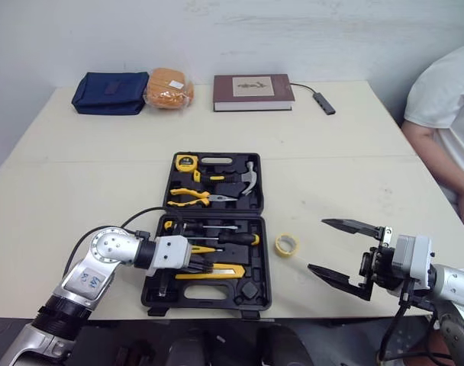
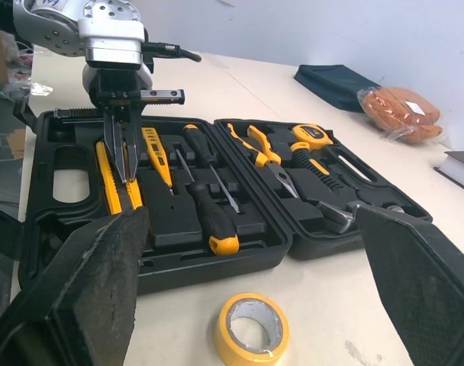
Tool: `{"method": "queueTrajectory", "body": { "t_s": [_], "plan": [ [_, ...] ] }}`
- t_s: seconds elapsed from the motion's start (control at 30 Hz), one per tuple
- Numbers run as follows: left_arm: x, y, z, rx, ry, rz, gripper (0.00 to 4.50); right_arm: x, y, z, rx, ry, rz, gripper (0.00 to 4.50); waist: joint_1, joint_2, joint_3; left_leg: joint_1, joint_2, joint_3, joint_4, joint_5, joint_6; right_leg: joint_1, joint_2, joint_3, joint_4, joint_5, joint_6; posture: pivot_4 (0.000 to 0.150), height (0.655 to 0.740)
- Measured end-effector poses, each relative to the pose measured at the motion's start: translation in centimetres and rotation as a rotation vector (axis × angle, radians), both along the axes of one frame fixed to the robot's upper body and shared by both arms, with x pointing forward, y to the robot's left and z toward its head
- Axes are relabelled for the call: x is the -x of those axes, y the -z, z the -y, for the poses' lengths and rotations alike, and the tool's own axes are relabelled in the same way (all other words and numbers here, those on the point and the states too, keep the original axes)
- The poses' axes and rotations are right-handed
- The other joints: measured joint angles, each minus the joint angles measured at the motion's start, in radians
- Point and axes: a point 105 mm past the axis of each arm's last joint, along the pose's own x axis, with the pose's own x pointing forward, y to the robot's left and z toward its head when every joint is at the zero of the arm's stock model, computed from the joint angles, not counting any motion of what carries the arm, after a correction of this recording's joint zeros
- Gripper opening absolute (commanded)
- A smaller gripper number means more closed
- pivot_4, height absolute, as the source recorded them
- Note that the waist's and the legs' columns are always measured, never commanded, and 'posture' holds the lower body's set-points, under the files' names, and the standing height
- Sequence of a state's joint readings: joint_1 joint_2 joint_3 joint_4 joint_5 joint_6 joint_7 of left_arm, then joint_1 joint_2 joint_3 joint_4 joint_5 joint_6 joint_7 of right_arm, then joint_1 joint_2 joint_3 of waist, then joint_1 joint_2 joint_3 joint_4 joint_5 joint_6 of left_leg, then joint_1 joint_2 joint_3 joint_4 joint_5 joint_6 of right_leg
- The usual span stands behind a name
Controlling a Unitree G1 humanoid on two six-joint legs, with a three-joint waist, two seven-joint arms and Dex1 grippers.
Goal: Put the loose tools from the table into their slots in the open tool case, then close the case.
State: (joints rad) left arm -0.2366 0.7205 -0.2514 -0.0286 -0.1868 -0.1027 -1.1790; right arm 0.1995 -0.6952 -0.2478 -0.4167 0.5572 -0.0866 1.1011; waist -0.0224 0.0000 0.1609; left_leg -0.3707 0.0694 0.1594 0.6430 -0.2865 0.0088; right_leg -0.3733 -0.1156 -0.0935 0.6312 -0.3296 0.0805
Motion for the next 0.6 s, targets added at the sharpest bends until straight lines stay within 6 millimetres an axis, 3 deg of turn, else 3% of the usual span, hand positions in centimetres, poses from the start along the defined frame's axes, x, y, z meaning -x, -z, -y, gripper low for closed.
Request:
{"method": "queueTrajectory", "body": {
  "t_s": [0.1,0.2,0.3,0.4,0.47,0.6],
  "plan": [
    [0.0,-0.2,-0.1,0.023,0.004,0.021,0.06,-0.2,0.2,0.3,-0.002,0.013,-0.01,4.5,0.002,0.0,0.0,-0.001,0.0,0.0,0.0,0.0,0.0,-0.001,0.0,0.0,0.0,0.0,0.0,0.15,0.74],
    [-0.7,-1.0,-0.4,0.136,-0.102,-0.018,0.86,-0.4,0.6,2.3,0.008,0.087,-0.015,4.5,0.004,-0.002,0.003,-0.004,0.0,0.0,0.0,0.003,0.006,-0.003,0.0,0.0,-0.001,0.0,0.001,0.15,0.74],
    [-2.4,-3.1,-3.0,0.232,-0.291,0.02,2.18,-0.4,1.2,6.0,0.052,0.214,-0.03,4.5,0.007,-0.011,0.013,-0.005,0.001,-0.001,0.001,0.003,0.006,-0.003,0.001,-0.001,-0.001,0.0,0.0,0.15,0.74],
    [-2.2,-4.9,-5.9,0.276,-0.414,0.029,3.64,-0.1,1.5,9.1,0.083,0.322,0.003,4.5,-0.003,-0.011,0.014,-0.005,0.001,0.0,0.0,0.001,0.006,-0.003,0.0,0.0,-0.004,0.0,0.001,0.15,0.74],
    [-1.9,-4.8,-7.7,0.256,-0.484,0.01,4.47,0.4,2.1,10.7,0.122,0.369,0.007,4.5,-0.005,-0.011,0.014,-0.005,0.001,0.001,-0.002,0.0,0.006,-0.003,0.001,0.0,-0.005,0.0,0.001,0.15,0.74],
    [-1.3,-4.7,-12.2,0.295,-0.712,0.032,4.47,1.7,3.6,15.4,0.139,0.558,-0.006,4.5,-0.006,-0.012,0.016,-0.004,0.001,0.002,-0.005,0.0,0.005,-0.004,0.001,0.0,-0.007,0.0,0.001,0.15,0.74]
  ]
}}
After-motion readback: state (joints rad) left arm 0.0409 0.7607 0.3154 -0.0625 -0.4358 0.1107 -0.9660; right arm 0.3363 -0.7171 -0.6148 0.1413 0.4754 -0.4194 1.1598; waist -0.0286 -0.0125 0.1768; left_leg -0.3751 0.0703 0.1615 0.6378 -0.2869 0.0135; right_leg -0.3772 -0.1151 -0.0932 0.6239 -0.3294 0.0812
